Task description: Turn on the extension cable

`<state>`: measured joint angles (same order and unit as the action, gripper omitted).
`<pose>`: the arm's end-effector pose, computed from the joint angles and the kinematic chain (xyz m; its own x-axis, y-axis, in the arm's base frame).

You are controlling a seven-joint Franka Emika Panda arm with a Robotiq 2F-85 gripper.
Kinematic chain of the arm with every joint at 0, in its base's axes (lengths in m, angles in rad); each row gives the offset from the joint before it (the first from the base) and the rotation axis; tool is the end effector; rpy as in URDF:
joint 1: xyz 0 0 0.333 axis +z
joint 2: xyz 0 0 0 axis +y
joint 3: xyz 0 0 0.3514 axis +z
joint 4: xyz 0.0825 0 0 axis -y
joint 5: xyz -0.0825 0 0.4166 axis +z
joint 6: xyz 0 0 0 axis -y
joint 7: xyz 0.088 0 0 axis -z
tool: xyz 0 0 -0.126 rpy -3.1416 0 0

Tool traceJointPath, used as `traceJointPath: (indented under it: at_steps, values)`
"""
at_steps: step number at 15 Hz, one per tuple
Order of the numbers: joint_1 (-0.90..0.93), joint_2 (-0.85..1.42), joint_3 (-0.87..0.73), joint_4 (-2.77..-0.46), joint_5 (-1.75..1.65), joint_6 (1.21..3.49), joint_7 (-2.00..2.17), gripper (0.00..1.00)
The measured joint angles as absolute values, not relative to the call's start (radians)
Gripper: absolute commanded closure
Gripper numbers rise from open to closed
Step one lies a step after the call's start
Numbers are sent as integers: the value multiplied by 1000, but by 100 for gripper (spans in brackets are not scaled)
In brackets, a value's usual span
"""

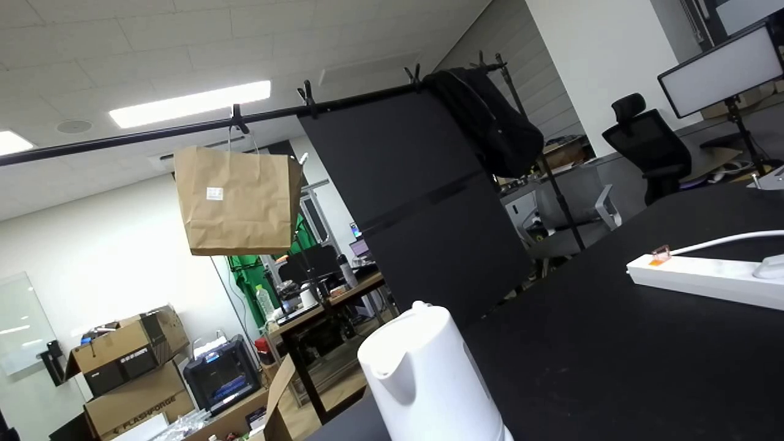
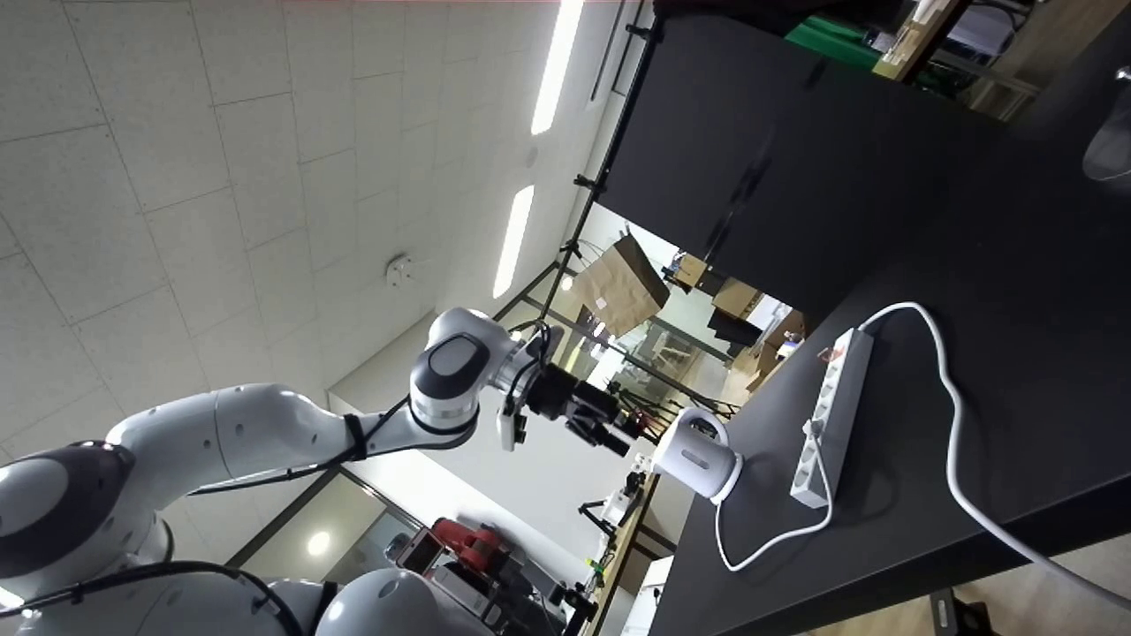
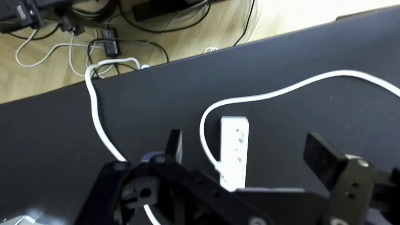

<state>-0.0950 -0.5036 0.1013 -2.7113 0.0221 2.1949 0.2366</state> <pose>0.3731 0.0007 0.3711 0.9673 -0.2535 -0.0067 -0.2532 -0.9668 0.0336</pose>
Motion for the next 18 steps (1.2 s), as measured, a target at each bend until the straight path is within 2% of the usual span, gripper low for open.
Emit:
traceJointPath:
  at_steps: [3, 6, 10, 18]
  values:
    - [-173, -389, 98, -2628, -85, 2384, 293, 0]
    - [-213, -294, 96, -2515, -145, 2480, 363, 0]
    - [-217, -215, 97, -2386, -187, 2464, 431, 0]
    - [-216, -203, 98, -2373, -195, 2459, 441, 0]
